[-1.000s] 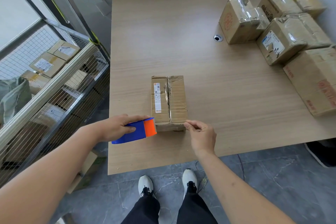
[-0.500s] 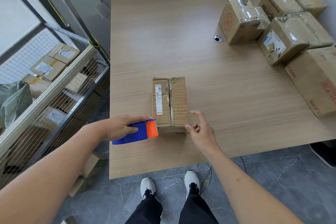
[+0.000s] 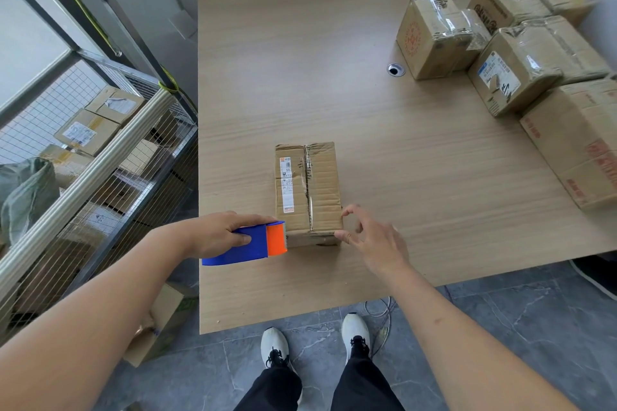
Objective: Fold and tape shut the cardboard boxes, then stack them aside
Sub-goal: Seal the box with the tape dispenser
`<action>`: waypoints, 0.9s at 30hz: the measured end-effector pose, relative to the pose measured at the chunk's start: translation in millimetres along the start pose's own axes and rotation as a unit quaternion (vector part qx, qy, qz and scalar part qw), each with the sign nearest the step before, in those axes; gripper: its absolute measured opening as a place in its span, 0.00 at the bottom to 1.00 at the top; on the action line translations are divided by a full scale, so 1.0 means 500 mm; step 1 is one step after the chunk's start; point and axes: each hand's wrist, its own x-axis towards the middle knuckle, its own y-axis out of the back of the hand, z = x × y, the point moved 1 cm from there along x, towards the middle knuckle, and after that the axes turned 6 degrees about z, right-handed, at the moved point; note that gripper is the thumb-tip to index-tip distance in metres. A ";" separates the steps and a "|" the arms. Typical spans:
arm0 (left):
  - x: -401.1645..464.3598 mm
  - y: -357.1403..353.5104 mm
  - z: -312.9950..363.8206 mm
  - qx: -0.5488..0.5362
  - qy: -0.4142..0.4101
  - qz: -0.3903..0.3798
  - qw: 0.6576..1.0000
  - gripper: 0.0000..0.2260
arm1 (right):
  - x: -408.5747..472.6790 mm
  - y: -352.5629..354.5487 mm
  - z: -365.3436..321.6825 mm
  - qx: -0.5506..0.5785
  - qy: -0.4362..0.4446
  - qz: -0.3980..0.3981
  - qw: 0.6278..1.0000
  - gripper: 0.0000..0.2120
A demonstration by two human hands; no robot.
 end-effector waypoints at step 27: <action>0.011 -0.014 -0.045 -0.041 -0.033 0.015 0.999 0.26 | 0.049 -0.104 -0.129 -0.024 0.165 0.007 0.986 0.26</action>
